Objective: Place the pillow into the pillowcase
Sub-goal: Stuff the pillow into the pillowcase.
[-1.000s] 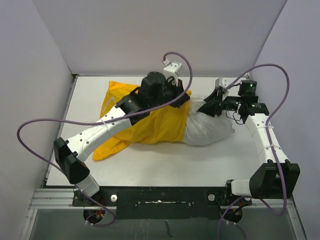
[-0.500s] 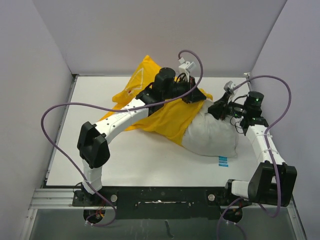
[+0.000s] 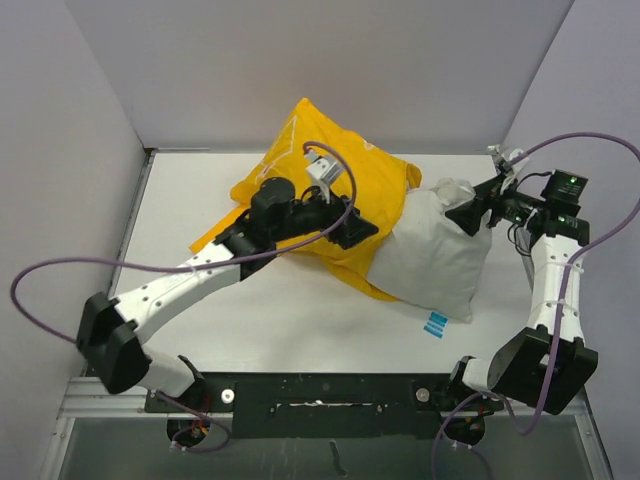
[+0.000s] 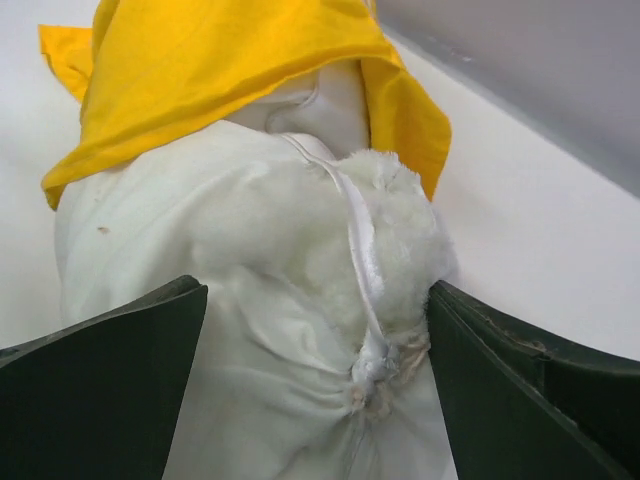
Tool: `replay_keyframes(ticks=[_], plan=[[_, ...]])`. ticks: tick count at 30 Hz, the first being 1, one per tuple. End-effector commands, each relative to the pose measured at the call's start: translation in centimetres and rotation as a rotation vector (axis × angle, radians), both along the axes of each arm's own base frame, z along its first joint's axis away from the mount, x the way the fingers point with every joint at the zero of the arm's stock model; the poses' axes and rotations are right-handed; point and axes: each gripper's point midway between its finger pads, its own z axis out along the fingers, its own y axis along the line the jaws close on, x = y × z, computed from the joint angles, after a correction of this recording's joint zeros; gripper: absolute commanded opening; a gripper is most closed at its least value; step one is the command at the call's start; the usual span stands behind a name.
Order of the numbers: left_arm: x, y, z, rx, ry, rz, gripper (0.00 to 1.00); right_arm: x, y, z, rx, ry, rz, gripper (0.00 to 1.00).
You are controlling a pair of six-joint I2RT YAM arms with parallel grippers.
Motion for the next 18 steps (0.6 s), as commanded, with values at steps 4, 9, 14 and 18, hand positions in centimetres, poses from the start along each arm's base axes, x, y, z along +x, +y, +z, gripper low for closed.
replay_keyframes(ticks=[4,9,14,18], plan=[[-3.6,5.7,-1.7,-0.061,-0.019,0.100,0.69,-1.9,-1.7,5.2,-0.213,-0.121,-0.003,0.98],[-5.2,5.9,-9.2,-0.122,0.122,0.164,0.66,-4.5,0.8,7.5,-0.228,-0.235,0.161,0.98],[-5.2,3.8,-13.4,-0.125,0.138,0.181,0.70,-8.4,6.2,5.8,-0.166,-0.354,0.437,0.98],[-3.1,2.6,-14.5,-0.244,0.254,0.220,0.75,-8.9,8.9,-1.2,-0.294,-0.237,0.588,0.98]])
